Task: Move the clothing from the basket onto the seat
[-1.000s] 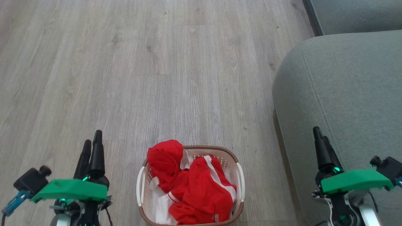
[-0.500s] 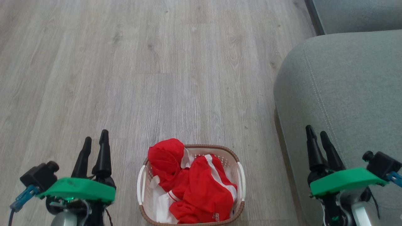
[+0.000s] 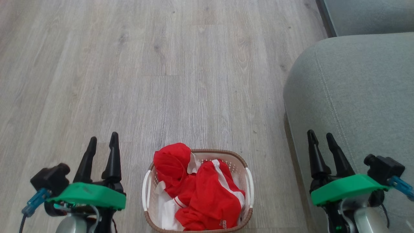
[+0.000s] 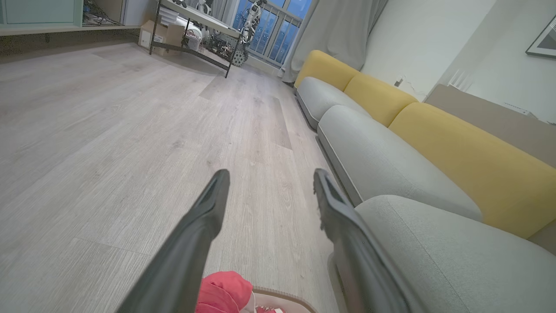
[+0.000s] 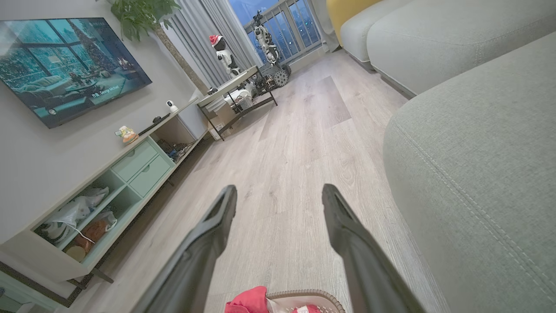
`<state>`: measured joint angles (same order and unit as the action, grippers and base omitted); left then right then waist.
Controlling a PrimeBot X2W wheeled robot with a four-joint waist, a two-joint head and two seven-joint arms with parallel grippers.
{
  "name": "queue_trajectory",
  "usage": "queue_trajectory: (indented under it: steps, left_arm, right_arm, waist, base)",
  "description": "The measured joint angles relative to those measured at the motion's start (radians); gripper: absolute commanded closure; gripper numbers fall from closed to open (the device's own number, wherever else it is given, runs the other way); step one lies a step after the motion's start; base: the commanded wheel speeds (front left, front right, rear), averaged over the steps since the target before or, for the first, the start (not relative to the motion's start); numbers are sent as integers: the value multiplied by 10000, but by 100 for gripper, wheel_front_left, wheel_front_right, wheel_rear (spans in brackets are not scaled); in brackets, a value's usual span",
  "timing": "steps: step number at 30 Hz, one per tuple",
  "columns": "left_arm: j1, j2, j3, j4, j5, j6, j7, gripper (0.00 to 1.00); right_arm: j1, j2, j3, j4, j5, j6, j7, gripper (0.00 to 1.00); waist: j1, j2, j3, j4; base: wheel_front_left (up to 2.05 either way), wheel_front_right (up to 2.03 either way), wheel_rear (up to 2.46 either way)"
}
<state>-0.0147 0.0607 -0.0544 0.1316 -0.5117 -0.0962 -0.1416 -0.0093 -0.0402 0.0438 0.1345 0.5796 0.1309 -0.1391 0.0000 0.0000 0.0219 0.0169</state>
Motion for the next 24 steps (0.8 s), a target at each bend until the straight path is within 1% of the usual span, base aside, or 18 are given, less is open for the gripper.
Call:
queue_trajectory:
  steps: [24]
  left_arm:
    - [-2, 119, -351, -445, 2855, 13, -711, 0]
  right_arm:
    - [-1, 0, 297, -278, -2633, 0, -690, 0]
  waist:
    - [0, 0, -4, 46]
  base:
    - [0, 0, 0]
